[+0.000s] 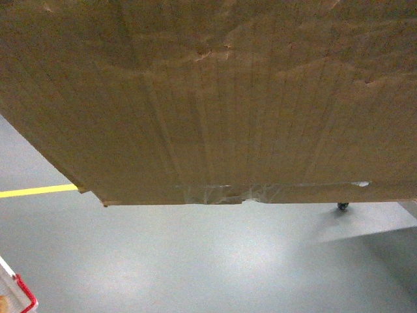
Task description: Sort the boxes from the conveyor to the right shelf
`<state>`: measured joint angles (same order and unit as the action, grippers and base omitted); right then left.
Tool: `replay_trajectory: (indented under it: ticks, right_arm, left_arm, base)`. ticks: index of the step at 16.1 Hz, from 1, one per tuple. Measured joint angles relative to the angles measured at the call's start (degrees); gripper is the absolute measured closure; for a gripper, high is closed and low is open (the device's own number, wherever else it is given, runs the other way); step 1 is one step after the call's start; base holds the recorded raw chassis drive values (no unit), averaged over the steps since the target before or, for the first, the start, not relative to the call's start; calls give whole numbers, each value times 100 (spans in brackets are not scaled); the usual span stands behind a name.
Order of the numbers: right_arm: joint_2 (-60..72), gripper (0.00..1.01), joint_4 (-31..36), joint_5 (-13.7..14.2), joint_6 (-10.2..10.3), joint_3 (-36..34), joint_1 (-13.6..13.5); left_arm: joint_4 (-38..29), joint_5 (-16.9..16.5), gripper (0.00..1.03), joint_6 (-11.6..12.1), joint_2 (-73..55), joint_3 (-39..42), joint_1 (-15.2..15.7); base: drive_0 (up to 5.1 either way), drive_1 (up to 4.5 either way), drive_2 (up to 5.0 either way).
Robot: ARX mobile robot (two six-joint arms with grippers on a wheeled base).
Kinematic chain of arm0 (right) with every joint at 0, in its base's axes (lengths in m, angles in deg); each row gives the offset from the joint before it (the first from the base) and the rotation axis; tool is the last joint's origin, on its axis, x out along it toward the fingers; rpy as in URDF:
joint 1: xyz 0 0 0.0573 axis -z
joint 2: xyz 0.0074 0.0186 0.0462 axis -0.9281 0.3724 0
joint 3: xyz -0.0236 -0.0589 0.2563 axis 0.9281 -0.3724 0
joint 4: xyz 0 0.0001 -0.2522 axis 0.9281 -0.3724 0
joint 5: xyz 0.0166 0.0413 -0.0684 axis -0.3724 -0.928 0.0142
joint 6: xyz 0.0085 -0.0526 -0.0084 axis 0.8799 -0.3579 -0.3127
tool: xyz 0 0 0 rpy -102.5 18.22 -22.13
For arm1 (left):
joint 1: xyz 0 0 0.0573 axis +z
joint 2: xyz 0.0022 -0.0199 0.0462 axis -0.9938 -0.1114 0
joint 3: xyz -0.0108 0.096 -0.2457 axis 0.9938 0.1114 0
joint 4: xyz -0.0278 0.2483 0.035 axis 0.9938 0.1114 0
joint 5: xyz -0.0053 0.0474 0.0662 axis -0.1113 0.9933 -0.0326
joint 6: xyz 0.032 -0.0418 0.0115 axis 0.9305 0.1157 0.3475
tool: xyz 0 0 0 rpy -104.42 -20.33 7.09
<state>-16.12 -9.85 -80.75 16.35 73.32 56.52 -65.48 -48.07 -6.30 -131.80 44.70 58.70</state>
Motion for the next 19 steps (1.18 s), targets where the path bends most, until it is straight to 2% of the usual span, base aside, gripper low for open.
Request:
replay_trajectory:
  ticks: [19]
  right_arm:
    - [0,99,0,0,0,0,0]
  left_arm:
    - [0,2,100,0,0,0,0]
  base:
    - [-111,-111,-111]
